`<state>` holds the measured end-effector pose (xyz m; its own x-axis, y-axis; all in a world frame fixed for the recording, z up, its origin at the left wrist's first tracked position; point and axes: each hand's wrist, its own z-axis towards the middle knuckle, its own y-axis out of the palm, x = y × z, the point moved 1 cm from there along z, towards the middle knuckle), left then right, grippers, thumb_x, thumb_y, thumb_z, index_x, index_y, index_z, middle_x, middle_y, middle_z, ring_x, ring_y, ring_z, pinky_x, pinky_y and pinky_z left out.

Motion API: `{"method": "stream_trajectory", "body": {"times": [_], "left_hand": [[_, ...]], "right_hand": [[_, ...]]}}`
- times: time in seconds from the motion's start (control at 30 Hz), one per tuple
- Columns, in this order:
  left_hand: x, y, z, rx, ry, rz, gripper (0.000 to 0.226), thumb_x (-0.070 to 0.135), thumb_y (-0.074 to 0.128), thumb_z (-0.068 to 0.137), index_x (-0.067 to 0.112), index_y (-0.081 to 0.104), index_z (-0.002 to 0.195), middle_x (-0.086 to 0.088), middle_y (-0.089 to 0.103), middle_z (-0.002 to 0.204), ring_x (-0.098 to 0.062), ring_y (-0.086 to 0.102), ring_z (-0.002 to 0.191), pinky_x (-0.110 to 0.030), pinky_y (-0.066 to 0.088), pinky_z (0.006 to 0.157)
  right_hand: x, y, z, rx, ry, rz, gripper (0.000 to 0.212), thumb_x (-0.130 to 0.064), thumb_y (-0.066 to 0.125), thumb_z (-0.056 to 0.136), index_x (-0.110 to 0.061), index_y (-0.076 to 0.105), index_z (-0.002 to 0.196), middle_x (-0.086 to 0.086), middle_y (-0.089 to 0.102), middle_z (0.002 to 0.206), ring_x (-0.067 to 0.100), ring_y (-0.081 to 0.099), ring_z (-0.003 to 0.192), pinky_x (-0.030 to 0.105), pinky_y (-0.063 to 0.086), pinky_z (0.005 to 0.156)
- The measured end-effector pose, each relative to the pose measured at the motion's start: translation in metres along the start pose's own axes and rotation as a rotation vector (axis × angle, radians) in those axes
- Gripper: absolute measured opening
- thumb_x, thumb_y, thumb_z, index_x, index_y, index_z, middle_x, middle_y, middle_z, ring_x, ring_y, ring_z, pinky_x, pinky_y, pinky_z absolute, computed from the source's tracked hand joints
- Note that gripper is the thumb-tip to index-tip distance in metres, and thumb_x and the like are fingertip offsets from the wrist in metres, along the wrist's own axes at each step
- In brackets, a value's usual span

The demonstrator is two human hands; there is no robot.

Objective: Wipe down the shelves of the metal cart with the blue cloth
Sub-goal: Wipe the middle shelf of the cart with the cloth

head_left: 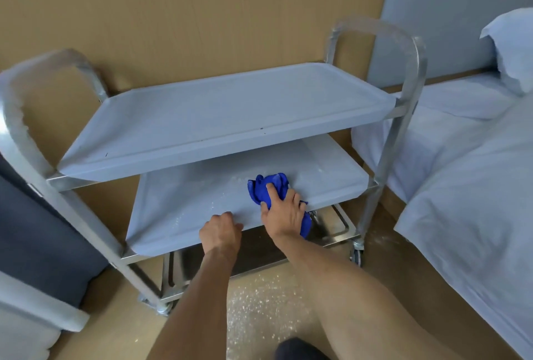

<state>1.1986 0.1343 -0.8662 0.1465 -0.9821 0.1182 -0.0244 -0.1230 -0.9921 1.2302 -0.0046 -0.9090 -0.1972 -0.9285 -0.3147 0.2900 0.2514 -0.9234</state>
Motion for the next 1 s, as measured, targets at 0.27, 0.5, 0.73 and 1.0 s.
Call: {"method": "stream_trajectory", "body": {"times": [0.27, 0.5, 0.73, 1.0], "left_hand": [[0.016, -0.001, 0.027, -0.055, -0.11, 0.086, 0.021, 0.024, 0.067, 0.086, 0.017, 0.065, 0.106, -0.005, 0.068, 0.102, -0.025, 0.066, 0.096, -0.028, 0.044, 0.071], [0.016, -0.004, 0.035, -0.093, -0.148, 0.028, 0.027, 0.024, 0.073, 0.082, 0.015, 0.065, 0.107, -0.006, 0.066, 0.105, -0.025, 0.066, 0.098, -0.029, 0.049, 0.076], [0.025, -0.024, 0.031, -0.172, -0.148, 0.071, 0.035, 0.029, 0.075, 0.081, 0.015, 0.062, 0.111, -0.003, 0.059, 0.093, -0.023, 0.064, 0.095, -0.028, 0.047, 0.073], [0.074, -0.023, 0.066, -0.242, -0.046, -0.104, 0.065, 0.046, 0.079, 0.072, 0.015, 0.056, 0.125, -0.007, 0.056, 0.122, -0.026, 0.055, 0.115, -0.036, 0.049, 0.095]], "right_hand": [[0.124, -0.02, 0.077, 0.092, 0.4, -0.037, 0.059, -0.042, 0.053, 0.093, -0.03, 0.029, 0.146, 0.028, 0.028, 0.148, 0.044, 0.03, 0.134, 0.054, 0.027, 0.108], [0.045, -0.005, 0.047, 0.057, 0.272, -0.087, 0.044, -0.041, 0.033, 0.095, -0.021, 0.045, 0.133, 0.03, 0.045, 0.137, 0.042, 0.047, 0.116, 0.053, 0.029, 0.102], [0.014, -0.01, 0.025, -0.13, -0.117, -0.059, 0.04, -0.043, 0.039, 0.098, -0.031, 0.04, 0.136, 0.019, 0.051, 0.135, 0.036, 0.05, 0.115, 0.049, 0.034, 0.098], [0.177, -0.038, 0.116, -0.041, 0.431, 0.004, 0.055, -0.045, 0.027, 0.103, -0.03, 0.017, 0.155, 0.023, 0.012, 0.161, 0.041, 0.014, 0.146, 0.056, 0.015, 0.116]]}}
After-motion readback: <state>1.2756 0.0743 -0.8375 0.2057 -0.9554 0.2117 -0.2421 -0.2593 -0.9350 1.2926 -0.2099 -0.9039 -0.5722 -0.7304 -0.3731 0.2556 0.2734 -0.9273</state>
